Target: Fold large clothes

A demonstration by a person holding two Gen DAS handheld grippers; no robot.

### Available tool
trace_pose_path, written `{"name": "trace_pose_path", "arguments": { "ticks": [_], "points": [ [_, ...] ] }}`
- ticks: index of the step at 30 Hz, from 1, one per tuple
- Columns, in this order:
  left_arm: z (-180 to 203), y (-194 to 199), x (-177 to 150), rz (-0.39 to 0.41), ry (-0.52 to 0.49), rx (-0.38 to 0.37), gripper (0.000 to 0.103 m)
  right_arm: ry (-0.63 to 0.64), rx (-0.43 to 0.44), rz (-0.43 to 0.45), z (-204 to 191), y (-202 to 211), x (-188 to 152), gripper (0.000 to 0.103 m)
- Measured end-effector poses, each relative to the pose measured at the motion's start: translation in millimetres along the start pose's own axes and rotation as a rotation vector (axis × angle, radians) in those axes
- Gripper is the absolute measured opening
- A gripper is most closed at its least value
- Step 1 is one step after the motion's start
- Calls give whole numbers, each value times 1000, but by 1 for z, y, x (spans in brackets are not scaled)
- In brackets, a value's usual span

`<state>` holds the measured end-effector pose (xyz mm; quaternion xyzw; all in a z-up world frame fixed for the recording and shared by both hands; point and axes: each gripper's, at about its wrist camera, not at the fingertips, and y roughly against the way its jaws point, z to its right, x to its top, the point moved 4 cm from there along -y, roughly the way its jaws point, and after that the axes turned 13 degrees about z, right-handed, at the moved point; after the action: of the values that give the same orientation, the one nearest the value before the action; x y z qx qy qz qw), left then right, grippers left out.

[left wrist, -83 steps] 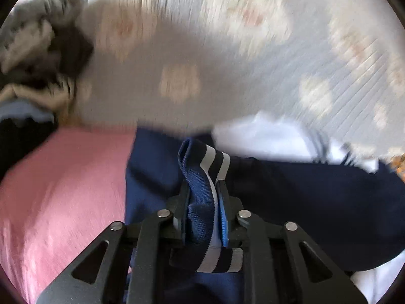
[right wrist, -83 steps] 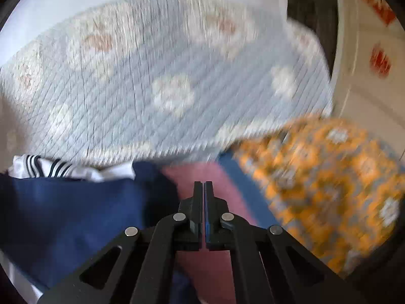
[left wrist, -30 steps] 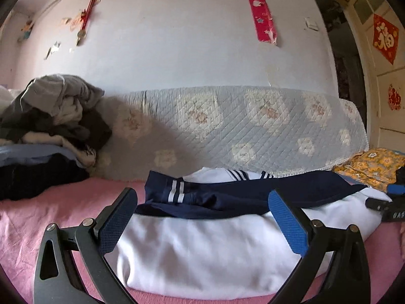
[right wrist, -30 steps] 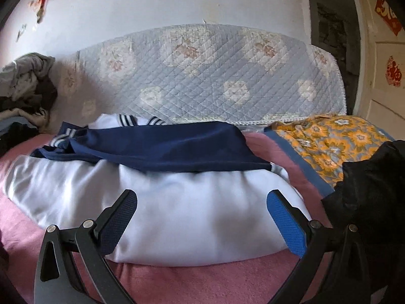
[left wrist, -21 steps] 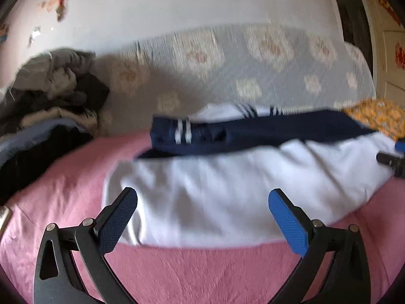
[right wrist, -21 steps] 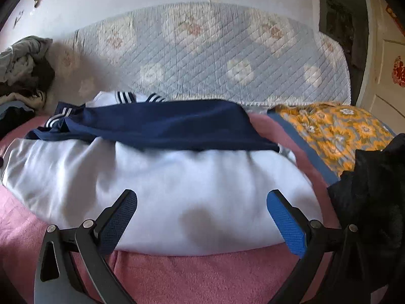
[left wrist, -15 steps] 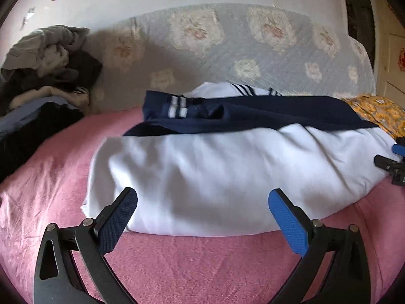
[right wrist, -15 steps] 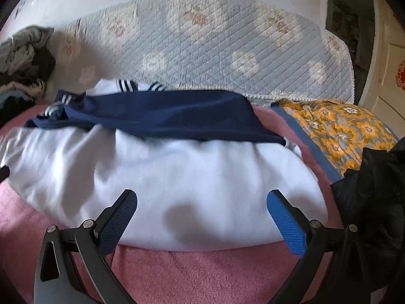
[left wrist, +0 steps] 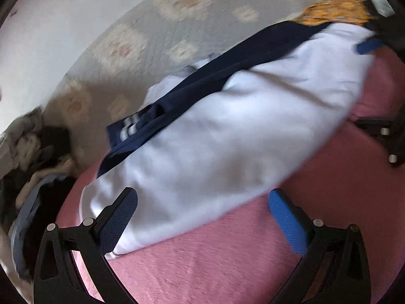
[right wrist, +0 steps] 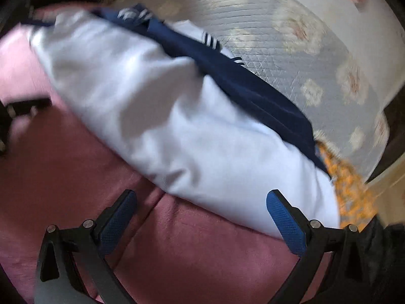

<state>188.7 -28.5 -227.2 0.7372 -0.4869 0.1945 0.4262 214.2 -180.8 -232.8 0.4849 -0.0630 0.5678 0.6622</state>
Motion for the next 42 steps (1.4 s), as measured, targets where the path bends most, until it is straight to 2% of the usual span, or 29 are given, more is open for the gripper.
{"name": "trace_pose_path", "arguments": {
  "ticks": [3, 5, 6, 8, 10, 12, 14, 15, 16, 17, 18, 19, 20, 22, 25, 28, 32, 36, 39, 42],
  "points": [
    [-19, -15, -2, -26, 3, 82, 103, -43, -92, -50, 17, -12, -5, 103],
    [-34, -23, -4, -53, 53, 83, 103, -132, -37, -52, 32, -14, -7, 103],
    [-40, -27, -5, -65, 85, 69, 103, -150, -54, -43, 39, -13, -7, 103],
    [-55, -30, -8, -68, 152, 56, 103, -147, -124, -33, 56, -11, -11, 103],
    [-68, -30, -10, -55, 187, 115, 103, -155, -192, -43, 74, -13, -18, 103],
    [-79, -28, -12, -33, 234, 134, 103, -272, -119, -35, 91, -17, -27, 102],
    [-84, -31, -15, -28, 285, 95, 97, -330, -58, -22, 97, -18, -30, 93],
    [-84, -32, -16, -27, 298, 68, 82, -331, -39, -13, 96, -18, -30, 91],
    [-82, -32, -16, -27, 301, 46, 60, -322, -35, -2, 96, -18, -29, 88],
    [-79, -32, -16, -27, 296, 26, 48, -310, -46, 5, 95, -18, -29, 80],
    [-76, -30, -15, -18, 275, 37, 36, -301, -74, 16, 97, -16, -29, 73],
    [-71, -24, -11, 5, 246, 51, 27, -296, -114, 23, 98, -14, -28, 48],
    [-67, -17, -7, 41, 217, 67, 22, -292, -155, 29, 101, -11, -27, 31],
    [-65, 0, 1, 109, 207, 102, 15, -282, -200, 105, 102, 3, -19, 24],
    [-74, 20, 4, 130, 291, 76, 13, -319, -238, 172, 104, 27, -15, 21],
    [-81, 49, 1, 149, 339, 77, 13, -392, -197, 141, 106, 49, -22, 21],
    [-76, 83, -7, 130, 352, 74, 14, -435, -130, 128, 103, 95, -27, 21],
    [-82, 109, -8, 114, 399, 32, 15, -426, -153, 149, 100, 131, -21, 21],
    [-93, 112, 11, 133, 384, 40, 16, -436, -173, 190, 105, 143, -4, 21],
    [-116, 78, 48, 144, 376, 4, 17, -413, -206, 226, 121, 127, 25, 21]
  ]
}}
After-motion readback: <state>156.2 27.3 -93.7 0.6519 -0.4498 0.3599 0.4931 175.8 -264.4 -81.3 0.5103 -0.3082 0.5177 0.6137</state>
